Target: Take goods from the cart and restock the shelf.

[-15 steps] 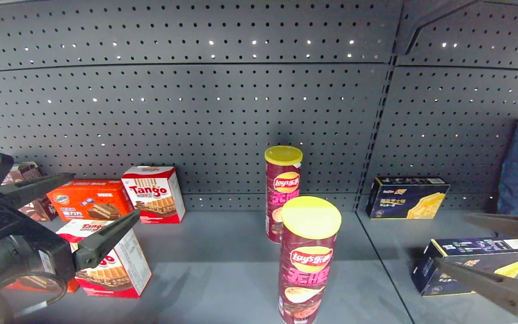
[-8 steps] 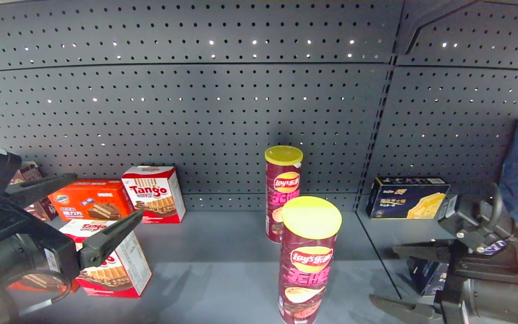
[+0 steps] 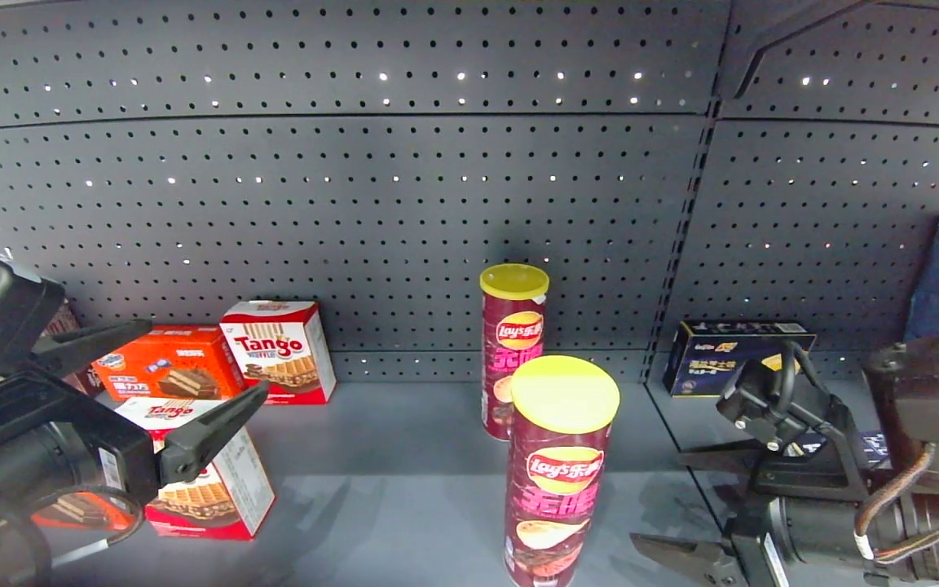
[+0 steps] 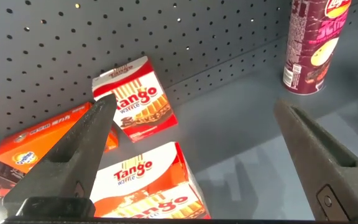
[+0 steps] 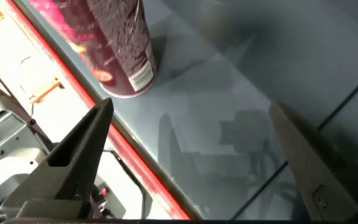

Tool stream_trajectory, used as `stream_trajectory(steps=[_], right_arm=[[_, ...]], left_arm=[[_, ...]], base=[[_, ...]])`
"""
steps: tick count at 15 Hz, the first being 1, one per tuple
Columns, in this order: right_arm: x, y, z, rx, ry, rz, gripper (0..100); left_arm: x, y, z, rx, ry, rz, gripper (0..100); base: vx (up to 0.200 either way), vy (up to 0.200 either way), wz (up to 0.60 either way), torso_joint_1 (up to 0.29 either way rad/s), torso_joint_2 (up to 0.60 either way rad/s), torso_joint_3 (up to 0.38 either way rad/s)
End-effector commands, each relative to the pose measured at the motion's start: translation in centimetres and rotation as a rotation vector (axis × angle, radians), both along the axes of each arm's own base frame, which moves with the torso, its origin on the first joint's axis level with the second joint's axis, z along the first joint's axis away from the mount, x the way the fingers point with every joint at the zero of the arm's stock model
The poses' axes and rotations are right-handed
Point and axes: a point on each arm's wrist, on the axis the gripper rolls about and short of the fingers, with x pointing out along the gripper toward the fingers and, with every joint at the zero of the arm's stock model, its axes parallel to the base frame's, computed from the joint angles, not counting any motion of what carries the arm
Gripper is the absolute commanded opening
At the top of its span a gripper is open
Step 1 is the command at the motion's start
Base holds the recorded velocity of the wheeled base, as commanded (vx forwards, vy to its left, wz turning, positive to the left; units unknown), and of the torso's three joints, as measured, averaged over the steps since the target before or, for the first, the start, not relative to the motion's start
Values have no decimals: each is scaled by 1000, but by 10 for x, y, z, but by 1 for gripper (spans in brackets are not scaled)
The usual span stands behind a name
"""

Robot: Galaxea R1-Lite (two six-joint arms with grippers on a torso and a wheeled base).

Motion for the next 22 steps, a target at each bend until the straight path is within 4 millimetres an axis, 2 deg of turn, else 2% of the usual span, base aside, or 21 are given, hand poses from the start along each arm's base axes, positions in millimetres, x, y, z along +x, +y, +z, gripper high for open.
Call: stream_trajectory(steps=[1,12,22], right_arm=[[7,9,-4,-14,18,6,100],[24,29,-10,-27,33,26,100],[23,31,-9,-23,29,33,100]], left_arm=[[2,-1,-1,4,7,0,100],[3,-1,-1,-11,13,2,100],[2,-1,-1,-17,13,3,100]], base=[[0,0,0,0,0,0],[0,0,0,0,0,0],[0,0,0,0,0,0]])
